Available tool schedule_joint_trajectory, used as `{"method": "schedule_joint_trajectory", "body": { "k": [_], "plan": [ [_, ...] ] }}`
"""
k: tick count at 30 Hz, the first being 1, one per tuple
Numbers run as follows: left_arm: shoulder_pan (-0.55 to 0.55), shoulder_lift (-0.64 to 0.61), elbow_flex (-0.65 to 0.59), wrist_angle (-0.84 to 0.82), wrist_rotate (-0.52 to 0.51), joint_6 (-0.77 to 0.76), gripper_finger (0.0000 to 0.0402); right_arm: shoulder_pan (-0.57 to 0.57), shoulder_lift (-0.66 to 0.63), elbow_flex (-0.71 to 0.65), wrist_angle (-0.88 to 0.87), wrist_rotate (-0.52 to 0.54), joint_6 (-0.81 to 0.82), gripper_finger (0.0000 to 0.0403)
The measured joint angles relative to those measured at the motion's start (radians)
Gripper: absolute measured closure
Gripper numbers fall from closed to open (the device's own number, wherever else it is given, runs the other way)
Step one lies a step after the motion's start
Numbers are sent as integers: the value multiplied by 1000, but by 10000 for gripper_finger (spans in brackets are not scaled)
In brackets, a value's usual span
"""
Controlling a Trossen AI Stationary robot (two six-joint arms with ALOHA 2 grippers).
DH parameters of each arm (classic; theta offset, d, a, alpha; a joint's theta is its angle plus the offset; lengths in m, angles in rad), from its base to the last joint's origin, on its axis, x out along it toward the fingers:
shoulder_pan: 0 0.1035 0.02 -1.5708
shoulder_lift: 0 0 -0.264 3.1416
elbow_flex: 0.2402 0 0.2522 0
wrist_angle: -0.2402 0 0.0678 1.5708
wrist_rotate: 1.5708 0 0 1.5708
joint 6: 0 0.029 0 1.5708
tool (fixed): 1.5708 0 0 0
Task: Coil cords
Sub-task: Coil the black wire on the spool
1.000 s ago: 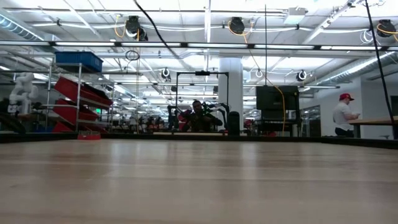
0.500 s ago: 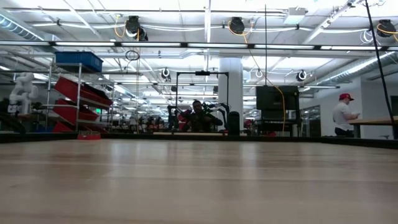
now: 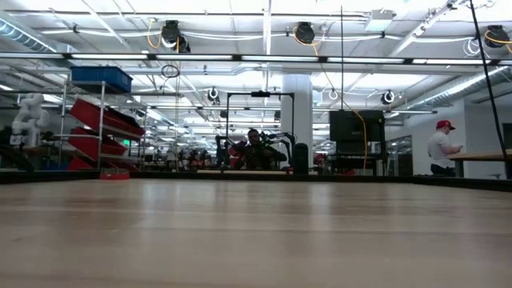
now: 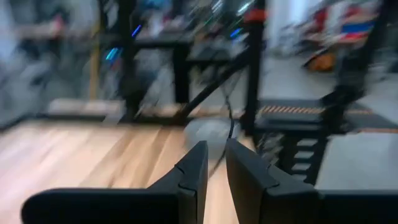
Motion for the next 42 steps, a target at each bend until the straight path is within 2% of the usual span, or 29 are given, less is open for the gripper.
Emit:
{"method": "schedule_joint_trajectory", "body": {
  "k": [4, 7, 11, 13, 16, 21, 25, 29, 32, 35, 42],
  "plan": [
    [-2, 79, 0, 335, 131, 258, 338, 7, 0, 0, 4, 0, 0, 403],
    [7, 126, 0, 446, 162, 327, 338, 13, -2, 0, 4, -1, 0, 403],
    [50, 171, 0, 434, 173, 272, 337, 19, -5, 0, 16, -1, -8, 403],
    [65, 189, 0, 434, 219, 237, 328, 20, -6, 0, 16, -3, -11, 403],
    [73, 196, 0, 418, 251, 224, 299, 22, -9, 0, 15, -6, -15, 403],
    [76, 191, 2, 416, 241, 258, 243, 35, -17, 0, 18, -5, -24, 403],
    [95, 191, 30, 409, 240, 329, 219, 43, -25, 0, 21, -2, -31, 403],
    [142, 191, 68, 339, 243, 323, 215, 47, -32, 0, 23, 2, -30, 403],
    [167, 191, 100, 271, 306, 285, 214, 47, -31, 0, 22, 0, -35, 403],
    [176, 191, 123, 216, 324, 279, 214, 46, -31, 0, 22, 0, -35, 403],
    [177, 191, 127, 208, 323, 278, 214, 48, -31, 0, 24, -1, -44, 403]
  ]
}}
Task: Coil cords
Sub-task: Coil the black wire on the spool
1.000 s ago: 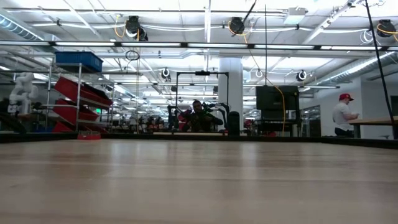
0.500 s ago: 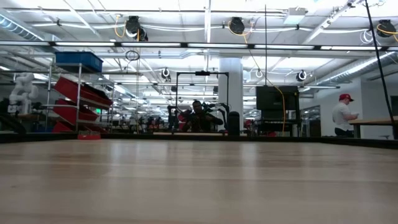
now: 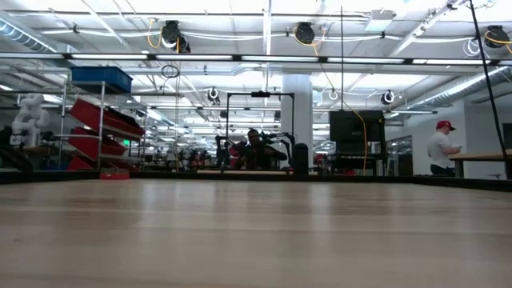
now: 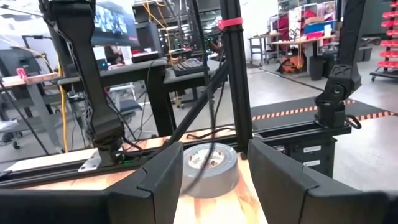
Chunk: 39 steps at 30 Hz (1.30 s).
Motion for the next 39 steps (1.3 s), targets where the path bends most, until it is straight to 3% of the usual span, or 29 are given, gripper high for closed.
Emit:
{"method": "schedule_joint_trajectory", "body": {
  "k": [12, 23, 39],
  "plan": [
    [11, 0, 0, -3, -14, 0, 219, 0, 0, 0, 13, 0, -6, 403],
    [21, 0, 0, -3, -14, -1, 297, 0, 1, 0, 13, 0, -9, 403],
    [24, 0, 0, 0, -19, -2, 310, 0, 1, 0, 13, -4, -10, 403]
  ]
}}
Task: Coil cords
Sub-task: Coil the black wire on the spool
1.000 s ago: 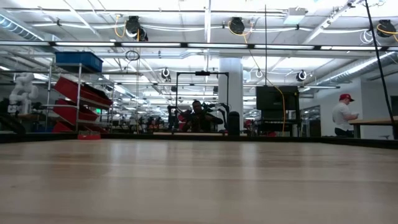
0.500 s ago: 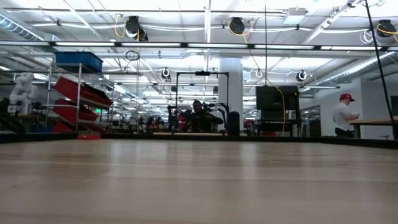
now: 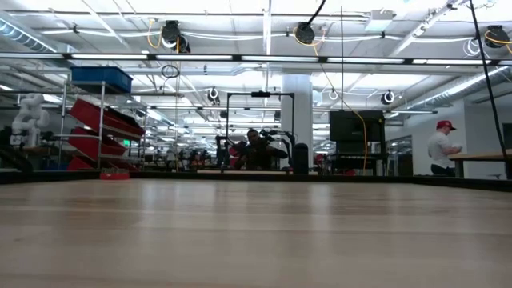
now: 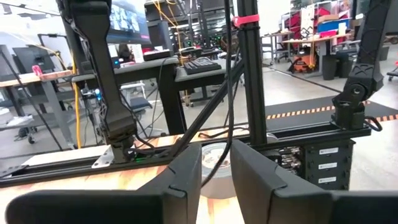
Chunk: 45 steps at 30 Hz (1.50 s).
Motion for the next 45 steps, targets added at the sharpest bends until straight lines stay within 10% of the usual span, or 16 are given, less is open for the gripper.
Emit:
{"method": "schedule_joint_trajectory", "body": {
  "k": [9, 24, 45],
  "plan": [
    [0, 0, 0, 8, -11, -19, 393, 0, 0, 0, 0, 0, 0, 403],
    [-57, -4, 0, -14, -201, 1, 399, 22, 0, 0, 0, 4, -3, 403],
    [-155, -159, -1, -683, -408, -440, 401, 56, 1, 0, 15, 4, 2, 403]
  ]
}}
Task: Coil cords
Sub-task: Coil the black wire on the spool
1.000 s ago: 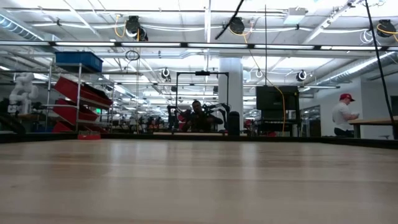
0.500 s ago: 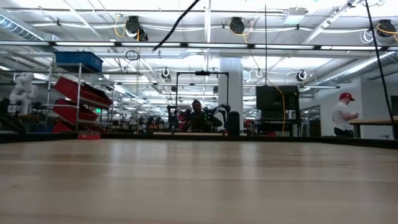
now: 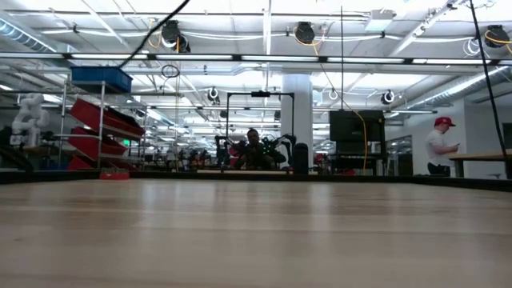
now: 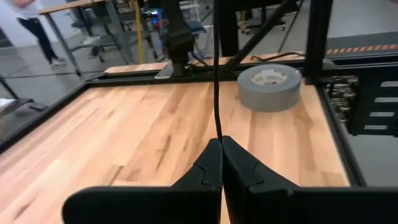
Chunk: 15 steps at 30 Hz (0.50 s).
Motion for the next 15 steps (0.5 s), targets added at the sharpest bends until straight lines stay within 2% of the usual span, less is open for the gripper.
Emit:
{"method": "schedule_joint_trajectory", "body": {
  "k": [15],
  "plan": [
    [-46, -6, 0, -54, -31, -1, 401, 14, 0, 0, -2, -4, 25, 403]
  ]
}}
